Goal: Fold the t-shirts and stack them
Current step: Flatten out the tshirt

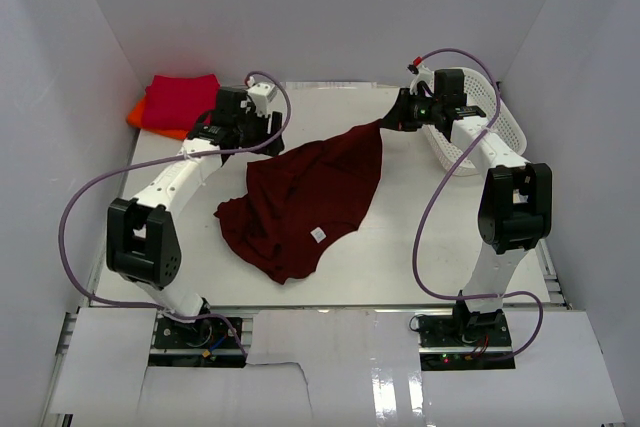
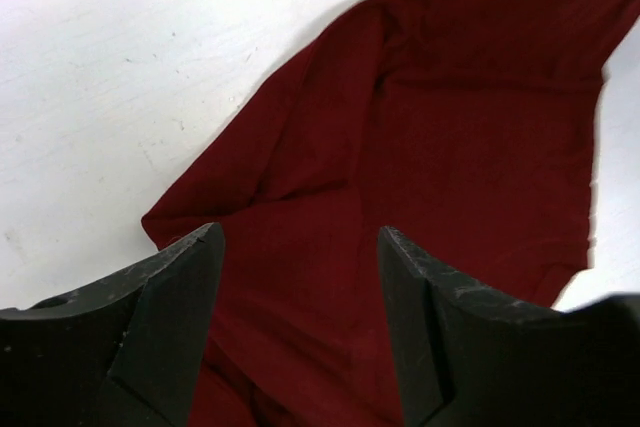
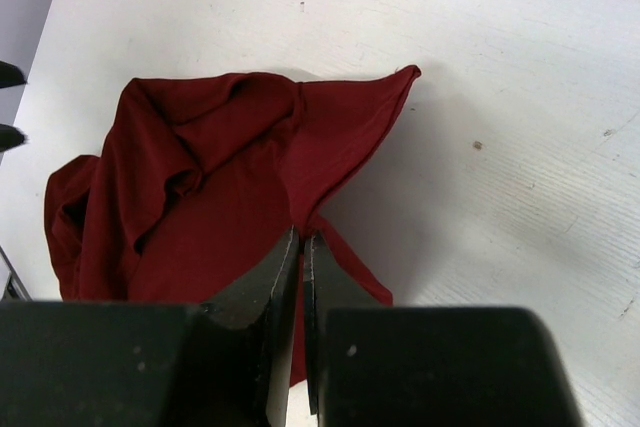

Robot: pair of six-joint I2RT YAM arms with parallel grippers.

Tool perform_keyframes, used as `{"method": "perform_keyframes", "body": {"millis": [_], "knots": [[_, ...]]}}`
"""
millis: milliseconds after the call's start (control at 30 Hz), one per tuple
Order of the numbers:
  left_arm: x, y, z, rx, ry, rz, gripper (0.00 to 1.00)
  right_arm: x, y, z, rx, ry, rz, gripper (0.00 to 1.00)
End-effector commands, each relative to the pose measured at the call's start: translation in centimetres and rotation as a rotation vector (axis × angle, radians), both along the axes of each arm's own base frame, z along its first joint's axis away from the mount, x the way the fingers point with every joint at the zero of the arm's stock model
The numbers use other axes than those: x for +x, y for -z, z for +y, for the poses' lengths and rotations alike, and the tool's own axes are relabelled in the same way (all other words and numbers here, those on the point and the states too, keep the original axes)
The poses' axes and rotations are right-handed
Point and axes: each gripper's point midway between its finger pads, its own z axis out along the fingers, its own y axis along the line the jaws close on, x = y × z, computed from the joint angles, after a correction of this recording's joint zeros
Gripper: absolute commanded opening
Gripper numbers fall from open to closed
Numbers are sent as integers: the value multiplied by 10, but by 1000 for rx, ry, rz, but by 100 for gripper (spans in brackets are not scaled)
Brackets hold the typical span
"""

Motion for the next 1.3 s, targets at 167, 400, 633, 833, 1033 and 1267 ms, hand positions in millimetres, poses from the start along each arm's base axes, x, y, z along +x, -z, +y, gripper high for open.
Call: {"method": "perform_keyframes", "body": {"millis": [167,400,633,833,1033,1267], "knots": [[0,46,-25,260,168,-5,65,3,-2,0,15,-14,-19,8],[-6,77,-47,439,254,-44,68,5,3,0,12,-25,-11,8],[0,89,-50,505,300,-56,69,5,6,3,21,-40,-2,8],[6,112,-48,593,273,-30,63,5,7,3,23,-44,1,8],[12,120,-49,604,265,-21,61,5,11,2,23,-44,8,8],[18,113,-50,594,230,-33,42,7,13,1,22,-41,12,8]]}}
